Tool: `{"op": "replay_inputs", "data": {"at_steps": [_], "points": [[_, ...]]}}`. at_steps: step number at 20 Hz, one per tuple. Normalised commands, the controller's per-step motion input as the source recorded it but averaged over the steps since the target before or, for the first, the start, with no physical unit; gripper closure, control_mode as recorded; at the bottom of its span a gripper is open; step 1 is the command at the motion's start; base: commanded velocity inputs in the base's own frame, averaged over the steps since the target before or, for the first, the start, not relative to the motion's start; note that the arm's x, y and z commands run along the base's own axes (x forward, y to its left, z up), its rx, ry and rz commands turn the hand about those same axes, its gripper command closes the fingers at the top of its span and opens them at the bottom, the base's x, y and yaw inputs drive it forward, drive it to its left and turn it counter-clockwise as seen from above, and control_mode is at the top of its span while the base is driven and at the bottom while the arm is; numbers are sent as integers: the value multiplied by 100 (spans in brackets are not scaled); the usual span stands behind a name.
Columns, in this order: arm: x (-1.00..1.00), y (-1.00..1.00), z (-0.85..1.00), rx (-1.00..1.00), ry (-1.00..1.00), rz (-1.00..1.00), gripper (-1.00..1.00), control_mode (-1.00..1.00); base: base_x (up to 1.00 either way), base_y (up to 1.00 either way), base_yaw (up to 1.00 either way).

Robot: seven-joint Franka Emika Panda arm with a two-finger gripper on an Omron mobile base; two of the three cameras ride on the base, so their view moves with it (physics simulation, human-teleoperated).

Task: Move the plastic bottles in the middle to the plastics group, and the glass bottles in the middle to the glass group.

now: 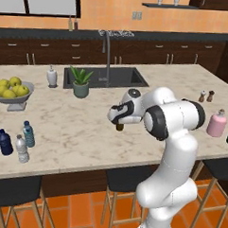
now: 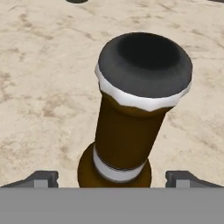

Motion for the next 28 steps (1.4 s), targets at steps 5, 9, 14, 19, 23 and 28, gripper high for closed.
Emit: {"op": "replay_inputs", "data": {"at_steps": [5, 9, 14, 19, 23, 28], "points": [[0, 0, 0, 0, 0, 0, 100, -100, 0, 0, 0], [0, -24, 1, 0, -2, -1, 100, -100, 0, 0, 0], [0, -75, 18, 0, -6, -11, 100, -100, 0, 0, 0], [0, -99, 7, 1, -3, -23, 100, -100, 0, 0, 0], [0, -100, 1, 1, 0, -30, 100, -100, 0, 0, 0], [0, -100, 1, 2, 4, -36, 100, -100, 0, 0, 0]]}}
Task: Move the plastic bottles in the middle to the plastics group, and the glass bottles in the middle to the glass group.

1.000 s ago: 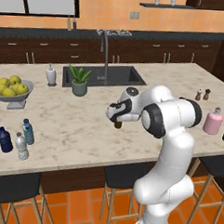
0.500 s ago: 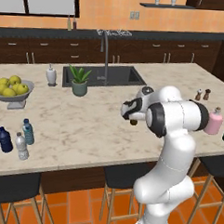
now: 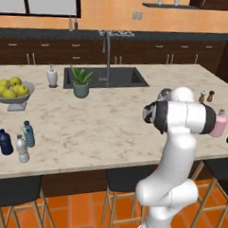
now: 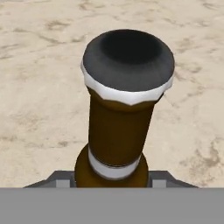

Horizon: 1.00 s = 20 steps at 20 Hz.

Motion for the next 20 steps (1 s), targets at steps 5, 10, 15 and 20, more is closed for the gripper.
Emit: {"op": "replay_inputs", "data": {"at_steps": [5, 10, 15, 20], "points": [[0, -100, 0, 4, 5, -36, 100, -100, 0, 0, 0], [0, -100, 3, 5, 2, -34, 100, -100, 0, 0, 0], [0, -100, 11, 2, 0, -29, 100, -100, 0, 0, 0], [-1, -99, 1, 4, 0, -27, 100, -100, 0, 0, 0]]}}
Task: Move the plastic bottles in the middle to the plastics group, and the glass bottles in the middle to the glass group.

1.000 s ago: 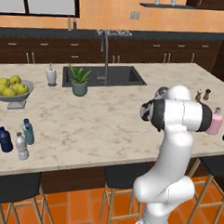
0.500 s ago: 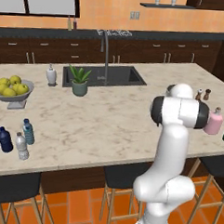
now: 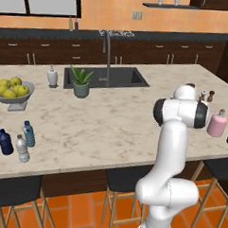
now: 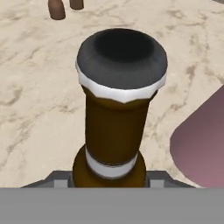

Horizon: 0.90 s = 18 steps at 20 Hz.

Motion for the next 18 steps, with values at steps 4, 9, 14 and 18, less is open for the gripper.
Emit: {"op": "replay_inputs", "data": {"at_steps": [4, 9, 14, 18], "points": [[-17, -56, -16, 7, 0, -16, 100, -100, 0, 0, 0], [-15, -25, -29, 1, 0, -11, 100, -100, 0, 0, 0], [-25, 1, -44, 0, 0, -5, 100, -100, 0, 0, 0], [-4, 0, -41, -2, 0, -7, 100, -100, 0, 0, 0]]}}
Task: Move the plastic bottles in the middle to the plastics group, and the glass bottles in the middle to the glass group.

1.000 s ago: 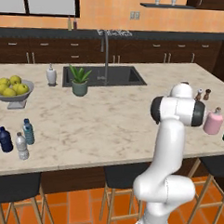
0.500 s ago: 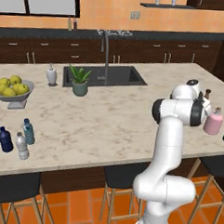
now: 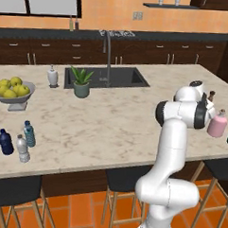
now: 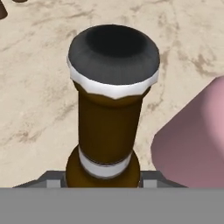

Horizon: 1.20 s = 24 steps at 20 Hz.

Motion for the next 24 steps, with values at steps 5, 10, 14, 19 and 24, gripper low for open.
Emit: {"op": "replay_inputs", "data": {"at_steps": [5, 10, 14, 19, 24], "points": [[-52, 0, -31, -6, -3, -6, 100, -100, 0, 0, 0], [-36, 0, -38, -15, -2, -2, 100, -100, 0, 0, 0], [-6, 0, -9, -16, -2, -1, 100, -100, 0, 0, 0], [6, -8, -4, 2, 0, -1, 100, -100, 0, 0, 0], [11, -20, -3, 4, 5, -5, 100, -100, 0, 0, 0]]}}
